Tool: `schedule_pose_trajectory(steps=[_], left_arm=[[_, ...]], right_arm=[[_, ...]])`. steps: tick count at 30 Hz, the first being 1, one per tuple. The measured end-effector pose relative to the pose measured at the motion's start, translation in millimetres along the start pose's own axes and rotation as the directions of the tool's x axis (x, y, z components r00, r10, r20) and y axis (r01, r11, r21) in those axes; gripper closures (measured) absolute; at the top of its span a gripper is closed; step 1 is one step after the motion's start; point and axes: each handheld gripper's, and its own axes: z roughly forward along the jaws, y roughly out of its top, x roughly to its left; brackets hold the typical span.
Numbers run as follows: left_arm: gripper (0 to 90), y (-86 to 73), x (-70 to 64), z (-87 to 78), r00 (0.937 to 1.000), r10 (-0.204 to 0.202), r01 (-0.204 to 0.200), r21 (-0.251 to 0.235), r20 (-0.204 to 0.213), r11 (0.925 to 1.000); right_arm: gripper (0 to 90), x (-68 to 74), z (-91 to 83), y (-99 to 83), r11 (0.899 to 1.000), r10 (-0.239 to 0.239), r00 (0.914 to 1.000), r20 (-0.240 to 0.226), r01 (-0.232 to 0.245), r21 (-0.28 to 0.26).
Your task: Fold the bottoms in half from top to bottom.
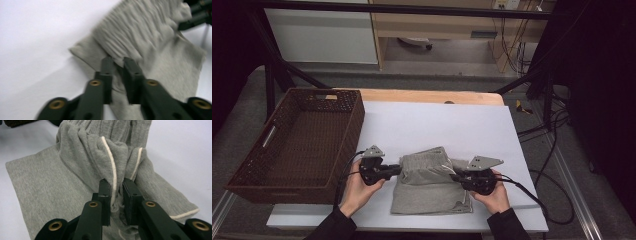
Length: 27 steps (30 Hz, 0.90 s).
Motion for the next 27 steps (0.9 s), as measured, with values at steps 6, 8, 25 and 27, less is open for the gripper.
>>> schedule_pose_trajectory(steps=[6, 8, 25, 27], left_arm=[[90.0, 16.6, 14.2, 18.9, 0.9987, -0.046, 0.046, -0.004, -0.019, 0.9989], [90.0, 21.1, 16.7, 26.1, 0.9982, -0.049, 0.048, -0.019, -0.034, 0.9987], [90.0, 17.6, 9.5, 32.0, 0.9983, 0.005, -0.006, 0.011, 0.059, 0.9999], [90.0, 13.7, 6.5, 28.4, 0.9966, 0.011, -0.012, 0.006, 0.081, 0.9999]], right_arm=[[78.6, 0.5, -0.3, -1.5, 1.0, -0.005, 1.0, -0.002, 0.005, -0.002], [78.6, 0.7, -0.3, -2.3, 1.0, -0.008, 1.0, -0.003, 0.008, -0.002], [76.8, 2.4, -3.1, -7.1, 1.0, -0.013, 0.9999, -0.004, 0.013, -0.004], [75.9, 2.6, -4.0, -7.5, 1.0, -0.013, 0.9999, -0.005, 0.013, -0.004]])
